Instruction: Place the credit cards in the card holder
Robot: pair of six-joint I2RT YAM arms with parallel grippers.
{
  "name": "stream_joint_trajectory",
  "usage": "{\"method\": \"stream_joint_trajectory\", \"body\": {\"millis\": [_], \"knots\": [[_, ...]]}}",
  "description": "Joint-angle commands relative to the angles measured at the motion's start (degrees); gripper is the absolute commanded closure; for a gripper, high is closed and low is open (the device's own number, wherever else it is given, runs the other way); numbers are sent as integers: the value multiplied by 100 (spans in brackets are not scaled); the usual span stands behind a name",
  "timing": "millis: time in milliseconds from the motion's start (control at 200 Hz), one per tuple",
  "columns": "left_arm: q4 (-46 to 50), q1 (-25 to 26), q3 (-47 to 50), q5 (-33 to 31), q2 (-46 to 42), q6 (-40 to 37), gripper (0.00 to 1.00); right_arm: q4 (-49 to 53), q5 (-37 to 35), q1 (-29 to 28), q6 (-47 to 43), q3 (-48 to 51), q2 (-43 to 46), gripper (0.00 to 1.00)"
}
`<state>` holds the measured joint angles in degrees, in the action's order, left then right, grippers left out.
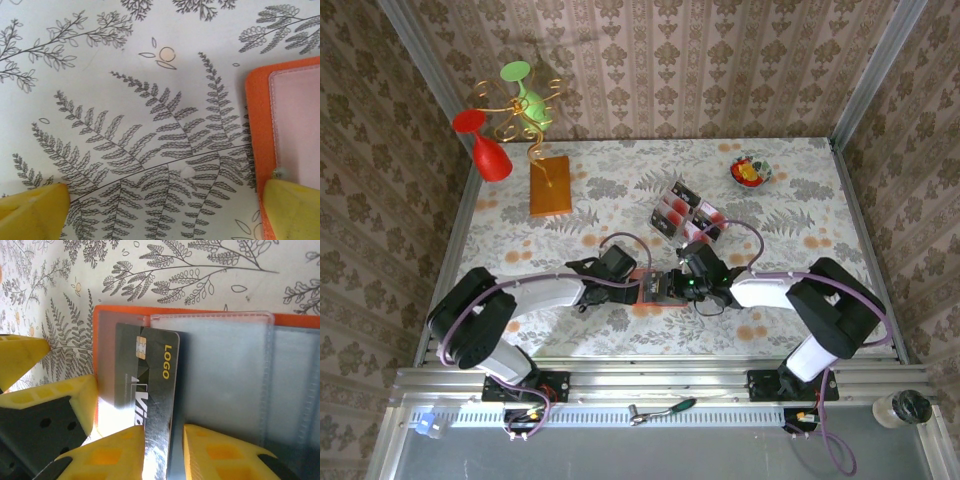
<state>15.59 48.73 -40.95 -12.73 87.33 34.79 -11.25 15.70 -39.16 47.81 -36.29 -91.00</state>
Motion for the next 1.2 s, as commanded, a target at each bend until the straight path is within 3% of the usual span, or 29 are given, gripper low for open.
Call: {"method": "stream_joint_trajectory", "body": {"millis": [0,240,820,1195], "knots": [[156,-58,164,-90,-93,24,0,828,-95,22,-380,-225,189,72],[47,-115,254,-41,-88,7,0,1172,-184,27,-579,-585,70,89],[-57,-129,327,29,-158,18,0,1010,-59,-271,-510,-1130,-922,93],[189,-447,324,15,-618,-90,0,1009,-67,-321,-448,-1160,-886,93]]}}
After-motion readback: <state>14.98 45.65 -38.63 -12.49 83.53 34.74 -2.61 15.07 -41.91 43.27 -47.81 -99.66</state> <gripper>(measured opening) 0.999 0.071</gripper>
